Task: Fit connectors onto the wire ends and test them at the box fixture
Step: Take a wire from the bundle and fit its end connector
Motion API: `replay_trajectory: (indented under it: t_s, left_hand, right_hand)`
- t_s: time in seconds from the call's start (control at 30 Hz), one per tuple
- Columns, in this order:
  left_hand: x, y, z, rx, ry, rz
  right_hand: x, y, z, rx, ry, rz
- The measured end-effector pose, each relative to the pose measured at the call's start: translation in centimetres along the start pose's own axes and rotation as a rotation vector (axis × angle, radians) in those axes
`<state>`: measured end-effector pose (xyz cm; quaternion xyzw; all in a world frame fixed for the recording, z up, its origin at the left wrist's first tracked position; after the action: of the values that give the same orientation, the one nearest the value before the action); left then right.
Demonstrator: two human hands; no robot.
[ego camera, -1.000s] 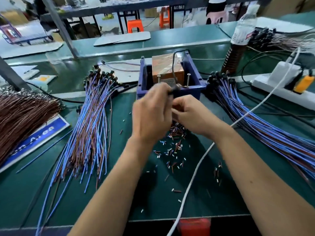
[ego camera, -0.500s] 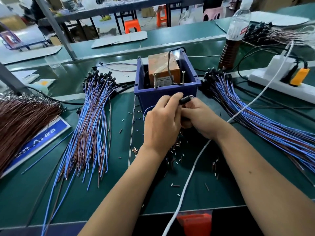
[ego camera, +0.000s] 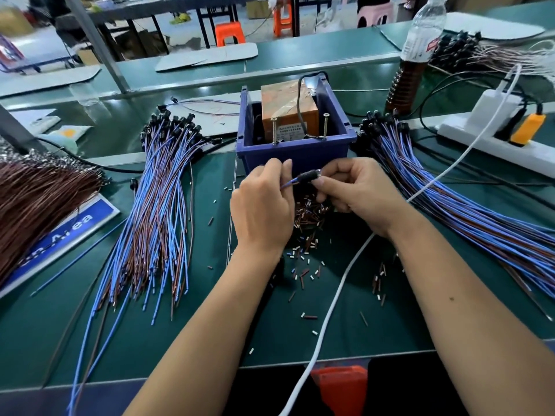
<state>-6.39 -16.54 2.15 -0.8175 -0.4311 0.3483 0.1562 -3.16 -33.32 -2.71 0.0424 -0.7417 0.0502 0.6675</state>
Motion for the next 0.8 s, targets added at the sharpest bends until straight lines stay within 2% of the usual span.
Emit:
replay_trajectory:
  t_s: [0.13, 0.33, 0.57, 0.8]
  left_hand:
    - [1.1, -0.2, -0.2, -0.029, -0.064, -0.011]
    - [-1.0, 1.9, 0.2, 0.199, 0.139, 0.279]
    - [0.7, 1.4, -0.2, 0.100, 0.054, 0.274]
    - [0.9, 2.0, -0.1, 0.148, 0.017, 0.310]
  right_hand:
    - [-0.1, -1.3, -0.2, -0.088, -0.055, -0.061]
    - [-0.1, -0.6, -0.2, -0.088, -0.124, -0.047]
    - [-0.4, -1.6, -0.3, -0.202, -0.050, -0.110]
    - [-0.4, -1.3, -0.2, -0.188, -0.028, -0.086]
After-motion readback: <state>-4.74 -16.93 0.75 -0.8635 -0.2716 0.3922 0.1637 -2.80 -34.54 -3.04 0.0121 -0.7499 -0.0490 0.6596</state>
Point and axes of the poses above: each hand's wrist, its own z-axis away from the middle knuckle, its own y-axis out of the palm, x = y × z, the point moved 7 cm from there along -z, towards the middle knuckle
